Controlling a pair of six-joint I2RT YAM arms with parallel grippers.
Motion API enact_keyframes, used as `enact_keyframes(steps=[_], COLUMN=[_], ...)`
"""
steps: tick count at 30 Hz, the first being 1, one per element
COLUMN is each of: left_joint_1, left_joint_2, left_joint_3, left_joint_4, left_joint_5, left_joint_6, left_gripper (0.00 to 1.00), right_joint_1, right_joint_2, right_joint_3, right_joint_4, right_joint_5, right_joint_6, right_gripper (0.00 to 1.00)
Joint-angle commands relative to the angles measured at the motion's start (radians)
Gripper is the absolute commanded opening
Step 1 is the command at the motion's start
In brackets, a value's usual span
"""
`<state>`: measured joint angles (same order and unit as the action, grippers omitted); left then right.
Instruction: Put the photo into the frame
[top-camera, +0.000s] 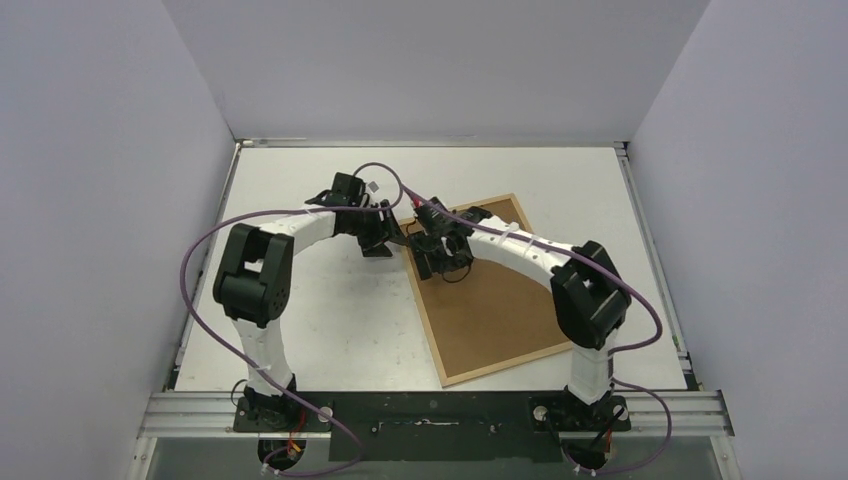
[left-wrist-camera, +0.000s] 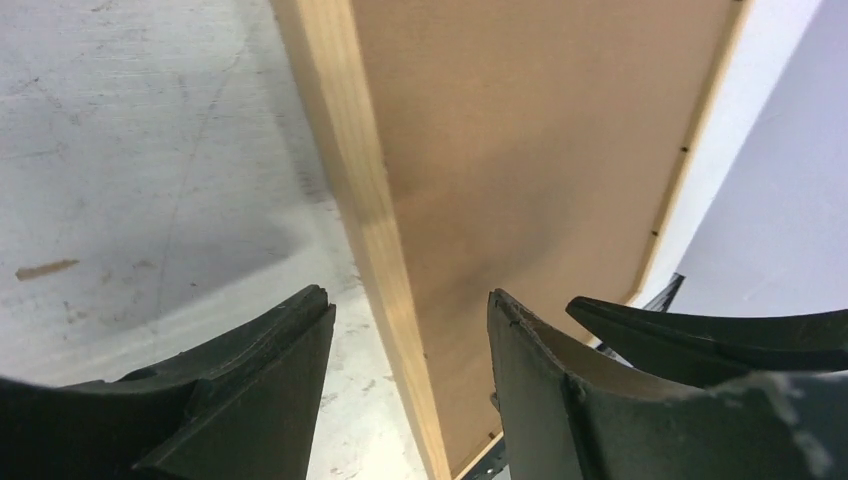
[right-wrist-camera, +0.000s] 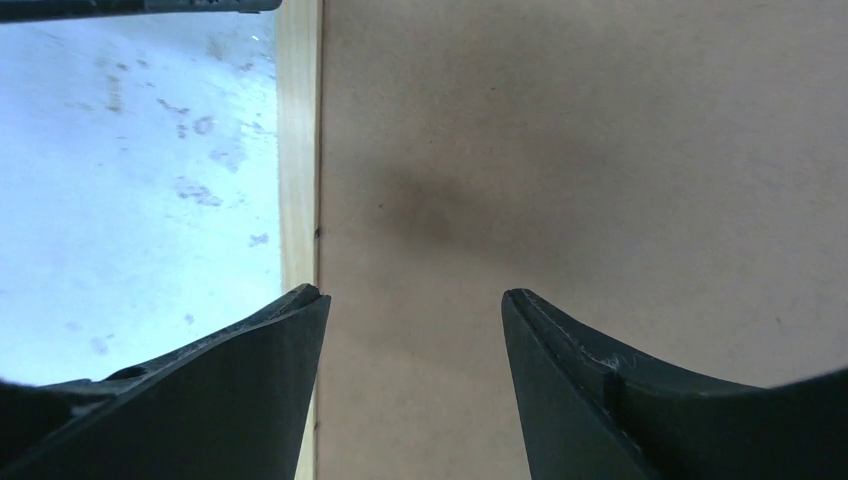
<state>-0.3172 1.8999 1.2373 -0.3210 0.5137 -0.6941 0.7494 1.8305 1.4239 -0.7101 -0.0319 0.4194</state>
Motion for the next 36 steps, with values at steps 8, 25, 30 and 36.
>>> enact_keyframes(steps=[8, 25, 30, 36], left_joint_1=[0.001, 0.017, 0.018, 0.021], left_joint_2=[0.141, 0.202, 0.212, 0.219], left_joint_3=[0.077, -0.036, -0.044, -0.046], left_joint_4=[-0.169, -0.107, -0.105, -0.099], left_joint_5=[-0.002, -0.006, -0.001, 0.006], left_joint_6=[0.066, 0.039, 0.045, 0.045], left_gripper=[0.42, 0.19, 0.19, 0.18], right_joint_1=[0.025, 0.018, 0.017, 0.018], right_joint_2=[0.115, 0.173, 0.194, 0.19], right_joint_3=[0.029, -0.012, -0.004, -0.03], right_joint_4=[0.015, 0.116, 0.105, 0.085], right_joint_5=[0.012, -0.061, -0.068, -0.06], right_joint_6=[-0.036, 0.061, 0.045, 0.012], right_gripper=[0.67, 0.57, 0.51, 0.53])
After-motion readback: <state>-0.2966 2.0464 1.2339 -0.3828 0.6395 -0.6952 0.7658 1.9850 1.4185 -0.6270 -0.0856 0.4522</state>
